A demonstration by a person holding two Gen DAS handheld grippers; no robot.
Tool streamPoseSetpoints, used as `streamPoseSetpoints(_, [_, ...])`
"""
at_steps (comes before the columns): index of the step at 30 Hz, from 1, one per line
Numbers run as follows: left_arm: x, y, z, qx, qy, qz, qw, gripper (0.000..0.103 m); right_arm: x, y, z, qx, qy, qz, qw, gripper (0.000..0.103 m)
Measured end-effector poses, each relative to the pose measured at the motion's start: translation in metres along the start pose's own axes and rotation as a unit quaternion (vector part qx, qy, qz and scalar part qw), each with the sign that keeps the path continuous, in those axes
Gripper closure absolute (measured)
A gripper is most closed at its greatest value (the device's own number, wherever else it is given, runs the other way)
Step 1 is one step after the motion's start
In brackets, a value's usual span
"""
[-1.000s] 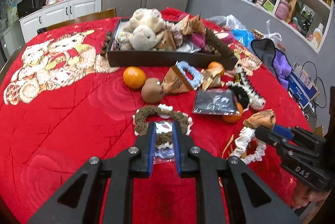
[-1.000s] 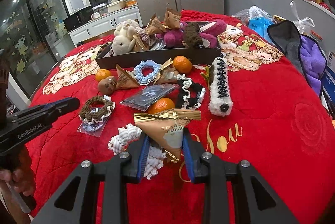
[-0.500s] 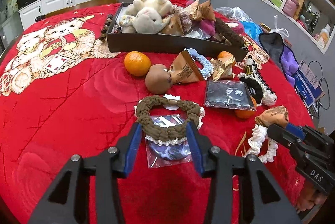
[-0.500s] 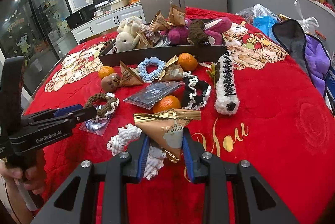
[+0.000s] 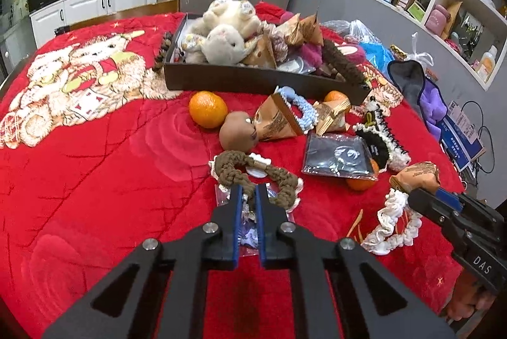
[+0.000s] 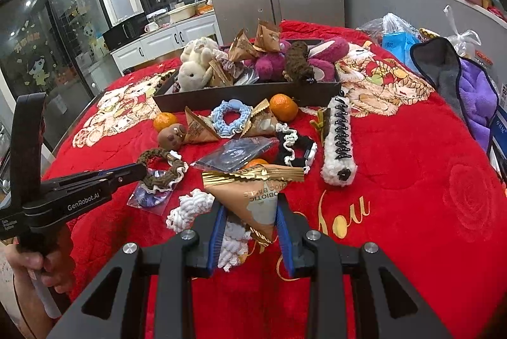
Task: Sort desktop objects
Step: 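Lift the bagged rope toy with the left tool and the candy with the right tool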
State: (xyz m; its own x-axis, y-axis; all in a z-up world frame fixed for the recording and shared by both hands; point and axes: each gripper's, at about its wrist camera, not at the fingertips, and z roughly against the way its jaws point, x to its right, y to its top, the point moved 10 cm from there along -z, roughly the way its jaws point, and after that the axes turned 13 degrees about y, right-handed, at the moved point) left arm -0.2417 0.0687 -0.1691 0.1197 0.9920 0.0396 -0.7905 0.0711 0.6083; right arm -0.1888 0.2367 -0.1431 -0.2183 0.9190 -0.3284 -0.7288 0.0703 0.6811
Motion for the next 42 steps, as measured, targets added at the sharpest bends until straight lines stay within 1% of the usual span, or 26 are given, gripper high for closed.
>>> streamPoseSetpoints(8, [0.001, 0.009, 0.031, 0.029, 0.003, -0.006, 0.9996, 0.095, -0.010, 0.015, 0.014, 0.023, 0.006, 0.014, 1.000, 0.072])
streamPoseSetpoints(18, [-0.011, 0.017, 0.059, 0.055, 0.015, 0.000, 0.9983, 0.095, -0.034, 0.028, 0.020, 0.038, 0.027, 0.037, 0.998, 0.072])
streamPoseSetpoints(30, [-0.010, 0.013, 0.063, 0.055, 0.011, -0.004, 0.9984, 0.095, -0.035, 0.023, 0.022, 0.036, 0.025, 0.034, 0.998, 0.072])
streamPoseSetpoints(34, [-0.008, 0.012, 0.064, 0.057, 0.009, -0.004, 0.9983, 0.095, -0.038, 0.024, 0.027, 0.043, 0.042, 0.029, 0.998, 0.071])
streamPoseSetpoints(35, [-0.009, 0.012, 0.064, 0.056, 0.010, -0.004, 0.9983, 0.095, -0.038, 0.025, 0.027, 0.045, 0.041, 0.032, 0.998, 0.072])
streamPoseSetpoints(38, [-0.010, 0.012, 0.064, 0.055, 0.012, -0.004, 0.9984, 0.095, -0.035, 0.025, 0.027, 0.047, 0.020, 0.036, 0.998, 0.073])
streamPoseSetpoints(41, [-0.010, 0.012, 0.064, 0.056, 0.012, -0.002, 0.9983, 0.095, -0.038, 0.023, 0.026, 0.039, 0.038, 0.036, 0.998, 0.071])
streamPoseSetpoints(42, [-0.010, 0.012, 0.064, 0.057, 0.011, -0.002, 0.9983, 0.095, -0.038, 0.023, 0.027, 0.043, 0.043, 0.031, 0.998, 0.071])
